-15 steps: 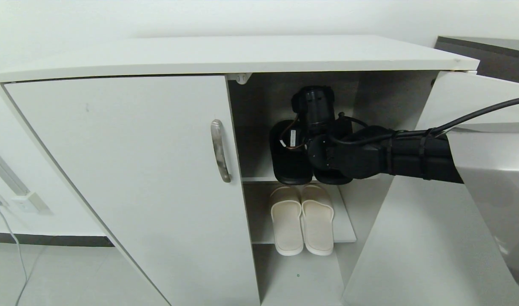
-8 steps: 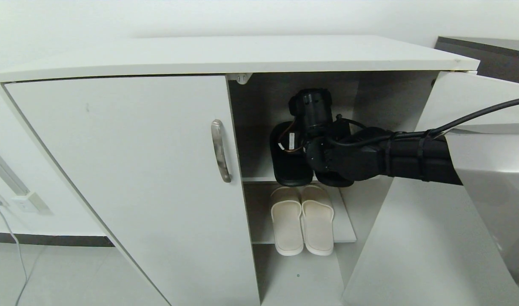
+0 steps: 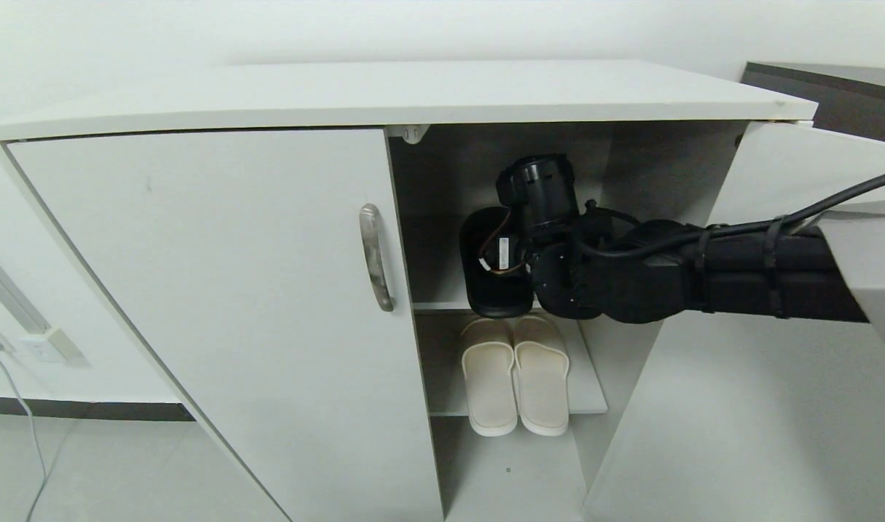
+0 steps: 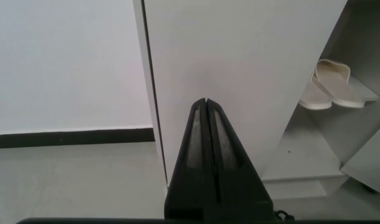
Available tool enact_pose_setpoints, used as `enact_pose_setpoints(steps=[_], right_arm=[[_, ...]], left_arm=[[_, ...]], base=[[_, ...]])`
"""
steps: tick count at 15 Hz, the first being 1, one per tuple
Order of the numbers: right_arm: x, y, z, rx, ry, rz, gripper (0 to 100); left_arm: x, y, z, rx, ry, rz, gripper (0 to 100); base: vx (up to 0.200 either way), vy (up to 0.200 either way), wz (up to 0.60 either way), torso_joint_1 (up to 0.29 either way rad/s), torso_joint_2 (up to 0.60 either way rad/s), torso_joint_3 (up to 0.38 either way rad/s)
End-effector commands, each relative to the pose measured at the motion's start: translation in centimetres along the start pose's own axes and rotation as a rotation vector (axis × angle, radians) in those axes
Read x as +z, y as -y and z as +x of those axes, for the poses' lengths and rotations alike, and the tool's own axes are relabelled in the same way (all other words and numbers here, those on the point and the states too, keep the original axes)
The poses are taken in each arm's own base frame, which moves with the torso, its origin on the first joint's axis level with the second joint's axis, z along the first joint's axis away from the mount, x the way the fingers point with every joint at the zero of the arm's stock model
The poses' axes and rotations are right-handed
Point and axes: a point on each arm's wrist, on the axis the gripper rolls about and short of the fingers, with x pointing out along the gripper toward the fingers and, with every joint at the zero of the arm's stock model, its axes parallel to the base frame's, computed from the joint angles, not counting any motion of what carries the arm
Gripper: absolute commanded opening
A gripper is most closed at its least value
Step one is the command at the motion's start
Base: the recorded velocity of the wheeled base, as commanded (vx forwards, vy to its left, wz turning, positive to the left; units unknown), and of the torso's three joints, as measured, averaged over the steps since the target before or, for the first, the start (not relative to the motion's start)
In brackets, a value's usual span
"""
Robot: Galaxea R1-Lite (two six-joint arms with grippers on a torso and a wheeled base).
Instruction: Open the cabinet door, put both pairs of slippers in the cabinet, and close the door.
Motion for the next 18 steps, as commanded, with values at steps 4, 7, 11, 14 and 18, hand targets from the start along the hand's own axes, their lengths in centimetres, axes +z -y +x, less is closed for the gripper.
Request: enact_pose_setpoints(steps=[4,7,11,14,18], right_arm=[[1.1,1.9,-7.8,0.094,0.000,0.004,100],[0.4,3.5,-10.3,0.121,0.001,-0.001,100],[-0.8,5.6,-13.7,0.236,0.013,0.016,100],[-2.3,6.3,-15.0,0.351,0.002,0.012,100],[-3.7,6.0,-15.0,0.386,0.026,0.031,0]], left_arm=[[0.0,0.0,0.0,0.000,-0.001,-0.002,0],[0.0,0.0,0.0,0.000,-0.001,-0.002,0],[0.0,0.0,0.0,0.000,-0.001,-0.002,0],[0.0,0.0,0.0,0.000,-0.001,0.000,0],[0.0,0.0,0.0,-0.002,-0.001,0.000,0]], base=[[0.000,0.000,0.00,0.000,0.00,0.000],[0.000,0.000,0.00,0.000,0.00,0.000],[0.000,0.000,0.00,0.000,0.00,0.000],[0.000,0.000,0.00,0.000,0.00,0.000],[0.000,0.000,0.00,0.000,0.00,0.000]])
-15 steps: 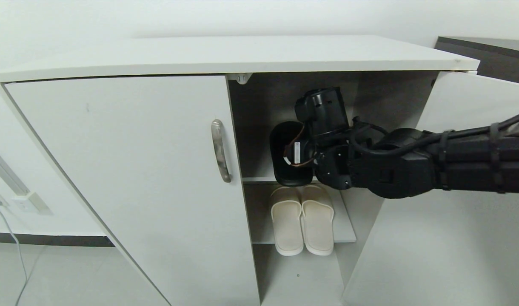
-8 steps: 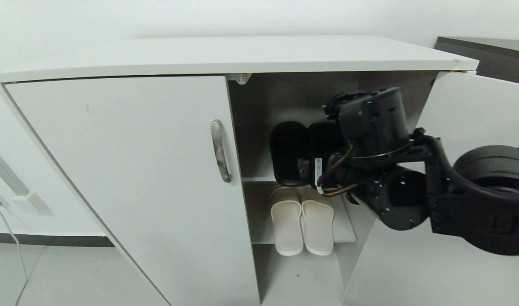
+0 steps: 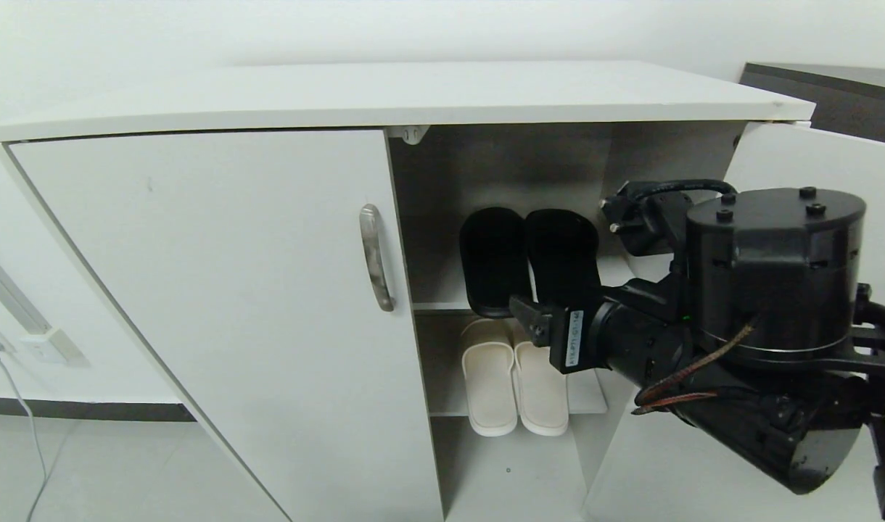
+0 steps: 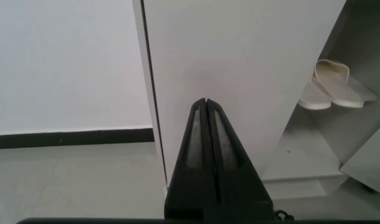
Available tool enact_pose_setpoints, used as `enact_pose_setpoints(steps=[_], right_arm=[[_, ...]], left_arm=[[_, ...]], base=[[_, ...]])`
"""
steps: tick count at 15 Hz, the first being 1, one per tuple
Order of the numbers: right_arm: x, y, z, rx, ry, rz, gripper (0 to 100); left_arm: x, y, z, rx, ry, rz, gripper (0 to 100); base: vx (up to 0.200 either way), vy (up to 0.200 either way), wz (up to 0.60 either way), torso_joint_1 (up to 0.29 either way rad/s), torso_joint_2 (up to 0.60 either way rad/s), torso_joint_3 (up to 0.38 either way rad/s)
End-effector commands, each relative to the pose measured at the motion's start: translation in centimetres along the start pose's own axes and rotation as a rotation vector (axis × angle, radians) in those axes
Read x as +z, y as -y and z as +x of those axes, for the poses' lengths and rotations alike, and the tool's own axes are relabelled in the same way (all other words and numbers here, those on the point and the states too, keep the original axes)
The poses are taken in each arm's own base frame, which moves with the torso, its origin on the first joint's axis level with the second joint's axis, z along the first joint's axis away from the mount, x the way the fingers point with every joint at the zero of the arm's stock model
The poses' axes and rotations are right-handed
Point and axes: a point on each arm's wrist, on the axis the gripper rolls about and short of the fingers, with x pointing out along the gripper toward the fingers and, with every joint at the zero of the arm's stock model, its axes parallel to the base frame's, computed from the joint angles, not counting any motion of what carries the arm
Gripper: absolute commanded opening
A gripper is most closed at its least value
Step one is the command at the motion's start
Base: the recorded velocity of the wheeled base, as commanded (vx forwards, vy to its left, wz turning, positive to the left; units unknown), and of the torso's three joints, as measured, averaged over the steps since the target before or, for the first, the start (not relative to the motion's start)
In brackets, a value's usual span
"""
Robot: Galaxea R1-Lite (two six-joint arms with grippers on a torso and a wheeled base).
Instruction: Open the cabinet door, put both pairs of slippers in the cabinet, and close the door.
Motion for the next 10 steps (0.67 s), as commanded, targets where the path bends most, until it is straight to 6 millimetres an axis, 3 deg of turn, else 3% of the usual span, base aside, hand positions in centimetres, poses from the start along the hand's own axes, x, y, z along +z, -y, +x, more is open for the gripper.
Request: enact_pose_setpoints(steps=[1,10], right_arm=[[-0.9,0.0,-0.2,0.007,-0.012,-0.007,0],[-2.7,-0.1,0.5,0.019,-0.042,-0.027,0]], left_arm=[[0.0,0.0,0.0,0.000,-0.001,0.000,0],[0.0,0.0,0.0,0.000,-0.001,0.000,0]], base=[[0.000,0.000,0.00,0.000,0.00,0.000],[0.000,0.000,0.00,0.000,0.00,0.000]])
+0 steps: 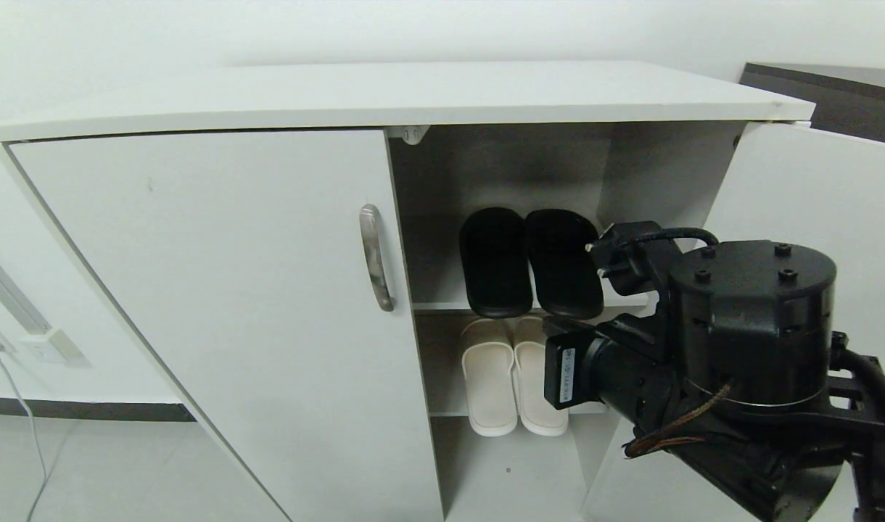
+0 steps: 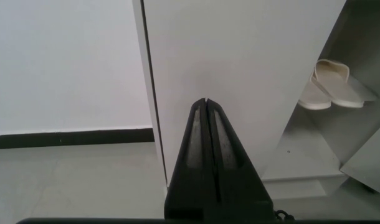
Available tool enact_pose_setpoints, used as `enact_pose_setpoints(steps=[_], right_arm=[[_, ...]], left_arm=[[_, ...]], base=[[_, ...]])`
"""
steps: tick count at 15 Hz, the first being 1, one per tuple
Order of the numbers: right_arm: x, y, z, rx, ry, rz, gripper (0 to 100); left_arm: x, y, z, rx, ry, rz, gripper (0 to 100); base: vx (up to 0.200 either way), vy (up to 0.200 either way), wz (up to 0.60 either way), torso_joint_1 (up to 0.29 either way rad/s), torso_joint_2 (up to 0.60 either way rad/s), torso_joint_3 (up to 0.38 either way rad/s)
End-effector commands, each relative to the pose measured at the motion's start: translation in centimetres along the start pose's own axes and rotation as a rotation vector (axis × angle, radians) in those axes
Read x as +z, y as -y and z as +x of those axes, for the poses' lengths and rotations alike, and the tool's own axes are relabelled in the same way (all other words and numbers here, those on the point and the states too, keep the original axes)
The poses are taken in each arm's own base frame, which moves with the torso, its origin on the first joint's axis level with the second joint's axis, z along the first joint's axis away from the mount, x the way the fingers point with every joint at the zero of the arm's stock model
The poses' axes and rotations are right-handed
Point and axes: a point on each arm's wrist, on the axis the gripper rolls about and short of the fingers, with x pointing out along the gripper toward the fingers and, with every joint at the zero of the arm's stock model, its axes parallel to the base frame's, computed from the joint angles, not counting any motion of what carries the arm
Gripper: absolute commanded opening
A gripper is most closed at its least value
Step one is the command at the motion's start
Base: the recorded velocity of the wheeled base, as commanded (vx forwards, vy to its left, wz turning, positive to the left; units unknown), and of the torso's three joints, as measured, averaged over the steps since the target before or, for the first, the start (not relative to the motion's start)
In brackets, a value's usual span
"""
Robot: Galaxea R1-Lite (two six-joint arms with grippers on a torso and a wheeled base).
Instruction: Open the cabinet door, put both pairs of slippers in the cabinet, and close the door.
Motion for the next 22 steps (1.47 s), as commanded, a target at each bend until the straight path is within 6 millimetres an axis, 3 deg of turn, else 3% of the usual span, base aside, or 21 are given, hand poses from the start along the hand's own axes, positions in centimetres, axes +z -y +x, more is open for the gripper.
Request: enact_pose_setpoints(steps=[1,16,20,22], right_arm=[[-0.4,-0.1,0.3,-0.004,-0.012,-0.008,0],[-2.2,-0.3,1.8,-0.024,-0.054,-0.023,0],[-2.6,0.5,2.2,-0.045,-0.038,-0.025,0],[-2.9,0.6,2.3,-0.047,-0.046,-0.038,0]], left_arm=[[0.0,0.0,0.0,0.000,-0.001,0.000,0],[0.0,0.0,0.0,0.000,-0.001,0.000,0],[0.0,0.0,0.0,0.000,-0.001,0.000,0],[0.0,0.0,0.0,0.000,-0.001,0.000,0]], base=[[-0.200,0.000,0.00,0.007,0.00,0.002],[-0.200,0.000,0.00,0.001,0.00,0.004],[-0.200,0.000,0.00,-0.001,0.01,0.005],[0.000,0.000,0.00,0.000,0.00,0.000]])
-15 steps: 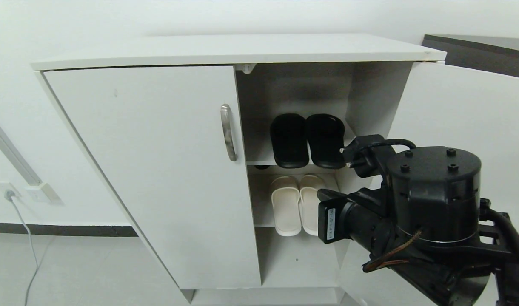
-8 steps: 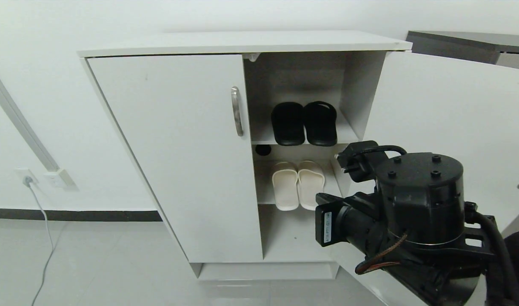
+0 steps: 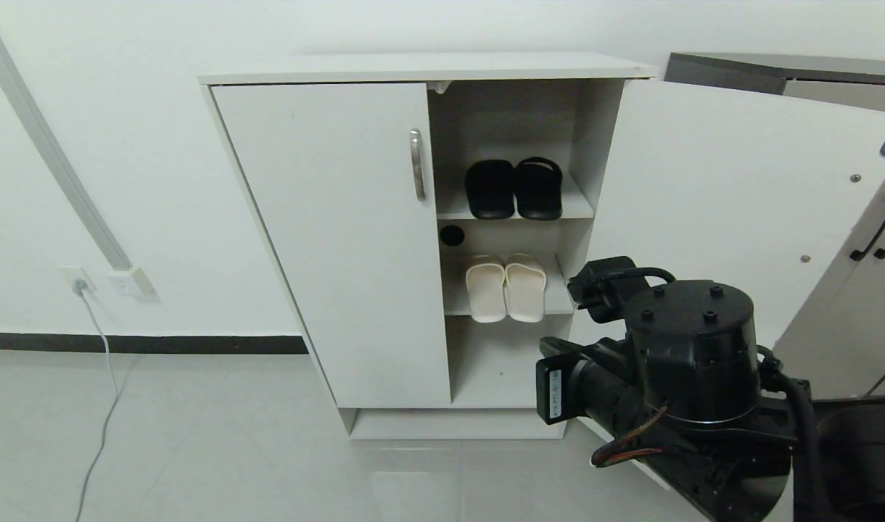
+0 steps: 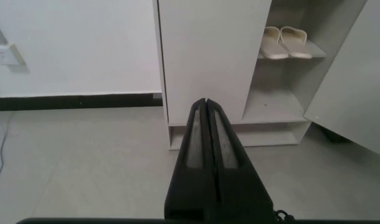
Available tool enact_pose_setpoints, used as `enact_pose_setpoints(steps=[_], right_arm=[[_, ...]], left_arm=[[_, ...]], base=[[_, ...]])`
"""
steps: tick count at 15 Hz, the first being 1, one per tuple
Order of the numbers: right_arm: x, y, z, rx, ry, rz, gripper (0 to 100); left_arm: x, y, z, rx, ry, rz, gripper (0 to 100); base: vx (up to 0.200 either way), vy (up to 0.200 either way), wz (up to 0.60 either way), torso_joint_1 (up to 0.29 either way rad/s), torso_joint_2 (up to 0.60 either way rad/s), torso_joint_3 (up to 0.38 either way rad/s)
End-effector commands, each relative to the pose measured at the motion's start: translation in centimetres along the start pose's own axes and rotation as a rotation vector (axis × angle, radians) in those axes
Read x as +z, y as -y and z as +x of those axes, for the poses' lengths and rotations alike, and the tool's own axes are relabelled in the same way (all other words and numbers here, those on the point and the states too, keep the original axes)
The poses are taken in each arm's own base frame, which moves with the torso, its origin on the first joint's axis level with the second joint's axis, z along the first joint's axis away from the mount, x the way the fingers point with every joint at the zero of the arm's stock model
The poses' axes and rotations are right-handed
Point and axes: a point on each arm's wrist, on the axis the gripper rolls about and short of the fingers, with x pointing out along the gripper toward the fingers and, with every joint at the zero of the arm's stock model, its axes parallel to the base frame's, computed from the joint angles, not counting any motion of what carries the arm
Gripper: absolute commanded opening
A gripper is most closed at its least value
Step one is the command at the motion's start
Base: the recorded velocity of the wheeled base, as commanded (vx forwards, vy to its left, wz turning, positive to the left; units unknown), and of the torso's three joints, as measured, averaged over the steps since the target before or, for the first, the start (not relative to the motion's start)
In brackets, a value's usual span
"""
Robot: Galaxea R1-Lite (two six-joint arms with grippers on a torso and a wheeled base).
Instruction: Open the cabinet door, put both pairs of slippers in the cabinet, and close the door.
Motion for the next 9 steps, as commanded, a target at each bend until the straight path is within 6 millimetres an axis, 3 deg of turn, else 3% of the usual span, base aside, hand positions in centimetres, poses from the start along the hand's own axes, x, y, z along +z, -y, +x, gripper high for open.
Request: enact_pose_setpoints(steps=[1,9], right_arm=[[-0.2,0.0,0.1,-0.003,-0.007,-0.004,0],[-1.3,0.1,0.7,-0.015,-0.033,-0.020,0]], left_arm=[[0.0,0.0,0.0,0.000,-0.001,-0.002,0],[0.0,0.0,0.0,0.000,-0.001,-0.002,0]], base=[[0.000,0.000,0.00,0.000,0.00,0.000],[0.000,0.000,0.00,0.000,0.00,0.000]])
